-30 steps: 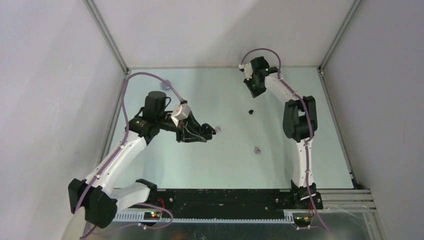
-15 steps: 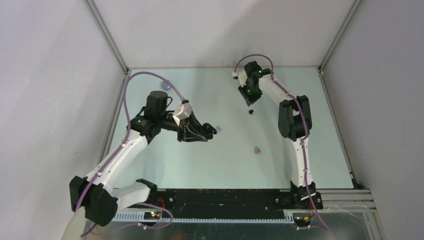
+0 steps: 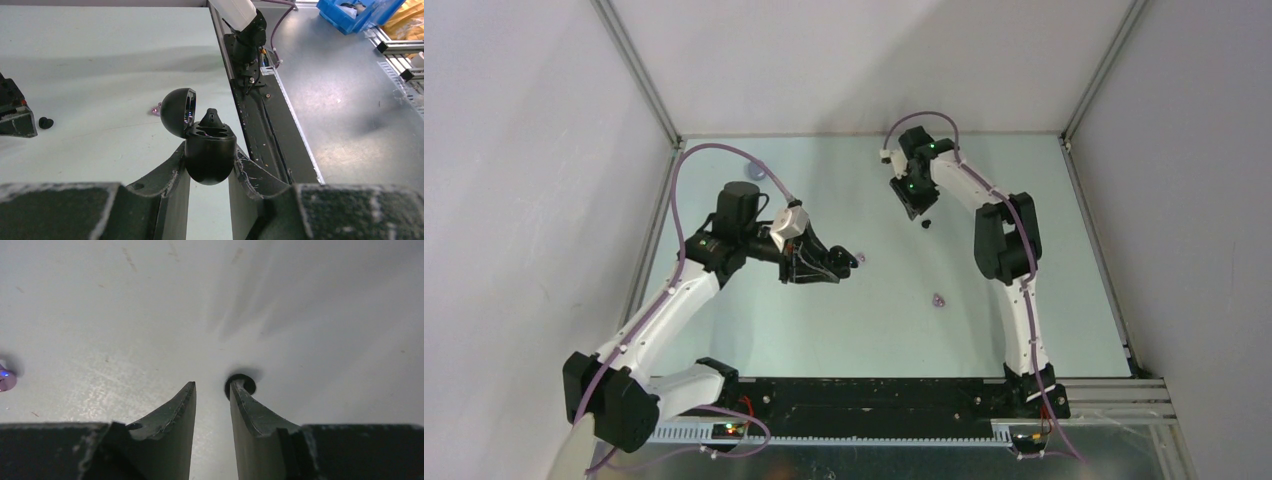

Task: Insert the wireless bluetooth earbuds into the charging case
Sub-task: Pick up the left earbud from the center of the board.

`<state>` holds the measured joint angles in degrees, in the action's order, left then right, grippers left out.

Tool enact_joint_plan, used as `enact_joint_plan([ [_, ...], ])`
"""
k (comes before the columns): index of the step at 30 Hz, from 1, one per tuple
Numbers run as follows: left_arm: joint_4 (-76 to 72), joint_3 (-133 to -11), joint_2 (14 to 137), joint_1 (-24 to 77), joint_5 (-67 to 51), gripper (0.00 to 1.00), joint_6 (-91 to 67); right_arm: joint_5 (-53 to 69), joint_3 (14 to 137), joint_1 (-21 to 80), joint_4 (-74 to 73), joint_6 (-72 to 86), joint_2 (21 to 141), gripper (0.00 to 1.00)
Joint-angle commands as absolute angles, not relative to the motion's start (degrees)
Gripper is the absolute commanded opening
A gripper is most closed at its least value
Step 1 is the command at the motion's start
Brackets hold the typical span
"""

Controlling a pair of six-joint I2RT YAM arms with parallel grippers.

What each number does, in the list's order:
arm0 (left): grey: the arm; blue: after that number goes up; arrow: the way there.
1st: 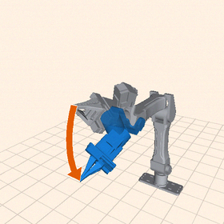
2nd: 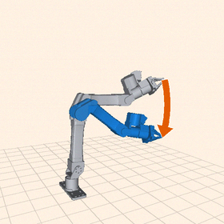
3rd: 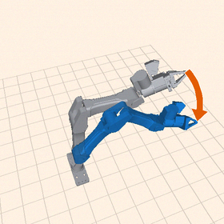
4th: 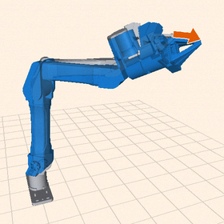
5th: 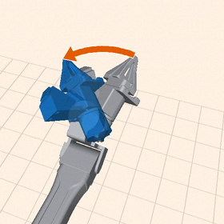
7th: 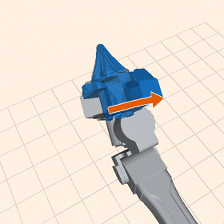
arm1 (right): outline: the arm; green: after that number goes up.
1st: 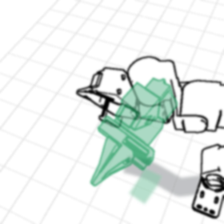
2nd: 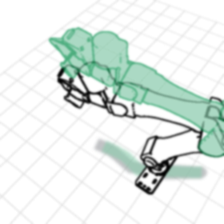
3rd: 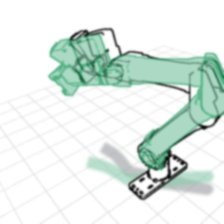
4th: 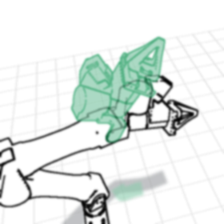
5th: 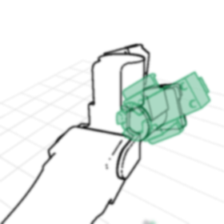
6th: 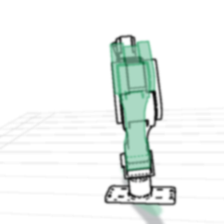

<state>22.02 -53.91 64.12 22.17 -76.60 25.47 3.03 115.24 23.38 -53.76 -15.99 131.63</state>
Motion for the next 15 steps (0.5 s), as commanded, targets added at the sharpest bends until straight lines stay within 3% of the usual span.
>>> enact_joint_plan([
  [1, 20.92, -53.82, 62.83, 22.70, -76.47, 0.00, 25.04, 3.12, 118.02, 21.08, -56.51, -12.95, 132.72, 0.36],
  [15, 20.89, -53.56, 62.03, 22.72, -76.11, 0.00, 25.13, 7.14, 118.11, 19.65, -56.80, -11.27, 134.31, 0.43],
])
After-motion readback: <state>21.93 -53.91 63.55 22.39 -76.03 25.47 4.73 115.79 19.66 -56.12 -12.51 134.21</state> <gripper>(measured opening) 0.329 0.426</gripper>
